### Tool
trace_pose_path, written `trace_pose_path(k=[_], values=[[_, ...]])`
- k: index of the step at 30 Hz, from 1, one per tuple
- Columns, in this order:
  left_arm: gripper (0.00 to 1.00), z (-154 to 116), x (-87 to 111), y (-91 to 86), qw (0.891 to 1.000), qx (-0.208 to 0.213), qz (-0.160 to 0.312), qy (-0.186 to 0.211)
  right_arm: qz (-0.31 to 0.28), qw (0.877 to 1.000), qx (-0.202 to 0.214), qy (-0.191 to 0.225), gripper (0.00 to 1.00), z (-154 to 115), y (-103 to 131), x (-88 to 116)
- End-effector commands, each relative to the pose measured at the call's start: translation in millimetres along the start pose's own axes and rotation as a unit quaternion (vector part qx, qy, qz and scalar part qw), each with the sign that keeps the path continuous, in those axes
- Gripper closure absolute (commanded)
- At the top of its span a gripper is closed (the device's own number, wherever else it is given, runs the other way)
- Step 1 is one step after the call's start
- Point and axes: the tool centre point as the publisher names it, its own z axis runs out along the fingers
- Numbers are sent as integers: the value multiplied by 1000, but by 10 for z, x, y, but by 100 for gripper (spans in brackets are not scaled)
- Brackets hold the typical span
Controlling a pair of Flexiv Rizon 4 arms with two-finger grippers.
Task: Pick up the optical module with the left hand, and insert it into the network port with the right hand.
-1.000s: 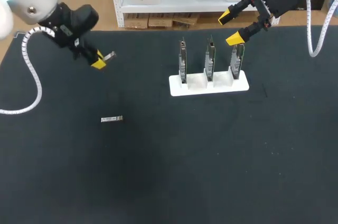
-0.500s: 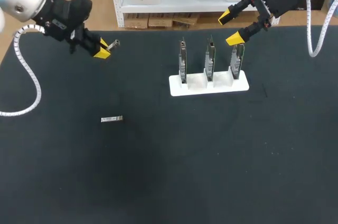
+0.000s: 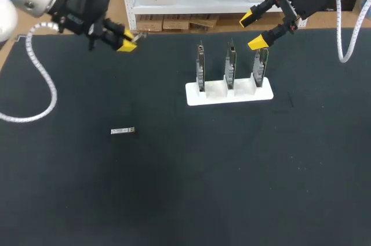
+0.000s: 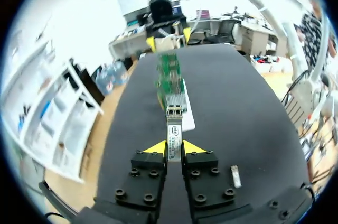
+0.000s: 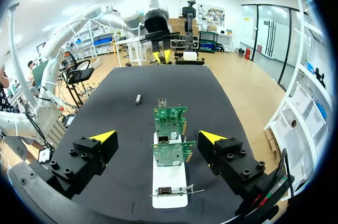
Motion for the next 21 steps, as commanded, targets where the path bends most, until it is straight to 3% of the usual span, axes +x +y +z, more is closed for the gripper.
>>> trace_pose_path(k=[1,7,12,21], values=[[100,158,-277,356,998,32,45,-13,0,1000,2,0,0,1,17,0],[100,236,-553,526,994,53,92,-33,0,1000,2,0,0,1,17,0],[100,299,-569,510,993,63,91,-50,0,1000,2,0,0,1,17,0],[100,291,-518,441,995,60,74,-35,0,1000,2,0,0,1,17,0]])
